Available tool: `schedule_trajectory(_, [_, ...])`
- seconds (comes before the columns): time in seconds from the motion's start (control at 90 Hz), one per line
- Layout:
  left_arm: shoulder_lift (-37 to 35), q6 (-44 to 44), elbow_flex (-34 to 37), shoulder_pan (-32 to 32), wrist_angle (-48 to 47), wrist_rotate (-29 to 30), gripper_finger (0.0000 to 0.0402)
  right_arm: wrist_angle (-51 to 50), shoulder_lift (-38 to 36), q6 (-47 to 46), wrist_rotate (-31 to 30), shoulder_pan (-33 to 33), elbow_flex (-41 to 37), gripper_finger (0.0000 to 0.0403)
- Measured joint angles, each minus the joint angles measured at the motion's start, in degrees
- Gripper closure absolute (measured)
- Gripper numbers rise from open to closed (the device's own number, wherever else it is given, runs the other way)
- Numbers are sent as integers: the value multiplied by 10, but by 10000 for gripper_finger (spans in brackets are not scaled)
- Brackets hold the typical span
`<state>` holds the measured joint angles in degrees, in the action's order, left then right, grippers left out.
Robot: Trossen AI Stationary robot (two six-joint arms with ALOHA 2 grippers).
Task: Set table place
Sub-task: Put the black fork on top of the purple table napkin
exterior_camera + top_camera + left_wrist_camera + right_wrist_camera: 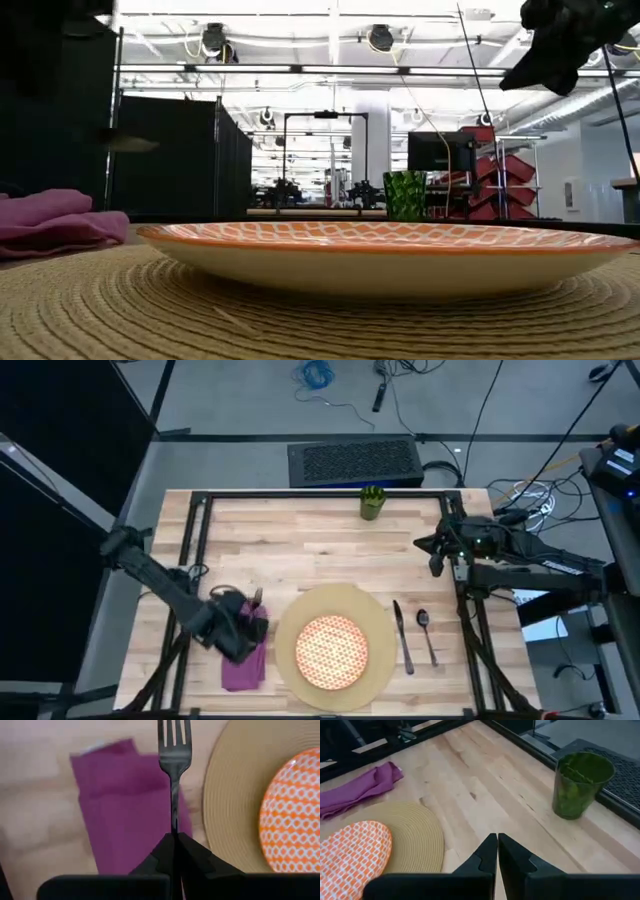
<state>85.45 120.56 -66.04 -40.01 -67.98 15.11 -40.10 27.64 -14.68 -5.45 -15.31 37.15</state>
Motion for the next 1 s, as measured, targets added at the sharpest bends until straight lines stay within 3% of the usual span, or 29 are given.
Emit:
schedule_trajectory(0.333, [99, 27, -18, -21, 15, -62, 401, 9, 0, 14, 28, 0, 0, 403])
schedule_trajectory(0.556, [100, 33, -19, -21, -29, -72, 401, 9, 0, 14, 28, 0, 0, 403])
schedule_trajectory(1.0, [134, 34, -19, -36, 23, -93, 401, 8, 0, 9, 28, 0, 0, 403])
